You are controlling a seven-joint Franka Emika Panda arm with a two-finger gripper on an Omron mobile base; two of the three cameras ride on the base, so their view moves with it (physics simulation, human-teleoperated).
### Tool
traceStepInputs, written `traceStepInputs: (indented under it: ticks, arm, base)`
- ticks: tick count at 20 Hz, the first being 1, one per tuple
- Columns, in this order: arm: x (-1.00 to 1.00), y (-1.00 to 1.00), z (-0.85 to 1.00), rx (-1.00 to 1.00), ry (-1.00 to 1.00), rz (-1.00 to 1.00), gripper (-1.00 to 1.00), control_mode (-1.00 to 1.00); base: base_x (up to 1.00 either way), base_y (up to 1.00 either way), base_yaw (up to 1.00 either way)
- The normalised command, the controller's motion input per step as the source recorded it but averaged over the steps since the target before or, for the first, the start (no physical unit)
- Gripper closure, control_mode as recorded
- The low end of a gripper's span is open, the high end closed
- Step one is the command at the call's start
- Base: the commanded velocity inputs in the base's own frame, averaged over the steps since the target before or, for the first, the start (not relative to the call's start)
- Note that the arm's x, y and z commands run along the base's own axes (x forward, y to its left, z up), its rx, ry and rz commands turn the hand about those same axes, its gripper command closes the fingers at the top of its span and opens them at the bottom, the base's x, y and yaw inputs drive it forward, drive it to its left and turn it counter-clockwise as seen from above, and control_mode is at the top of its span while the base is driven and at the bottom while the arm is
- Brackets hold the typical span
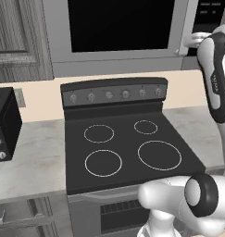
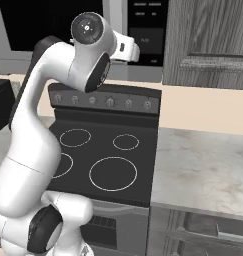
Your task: Open the microwave door.
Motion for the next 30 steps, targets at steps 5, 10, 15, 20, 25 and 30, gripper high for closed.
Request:
traceStepInputs:
  ticks: [5,10,15,20,25,30]
  arm:
    - [0.68,0.00,0.00,0.07,0.00,0.00,-1.00,-1.00]
    - [0.63,0.00,0.00,0.05,0.00,0.00,-1.00,-1.00]
    - [0.56,0.00,-0.13,0.00,-0.10,0.01,-1.00,-1.00]
    - [0.50,-0.05,-0.27,0.00,-0.21,0.04,-1.00,-1.00]
    - [0.53,-0.06,-0.30,0.00,-0.11,0.08,1.00,-1.00]
    - [0.45,0.00,-0.22,0.00,-0.06,0.03,1.00,-1.00]
  base:
    - [0.00,0.00,0.00]
    - [0.00,0.00,0.00]
    - [0.00,0.00,0.00]
    - [0.00,0.00,0.00]
    - [0.00,0.00,0.00]
    - [0.00,0.00,0.00]
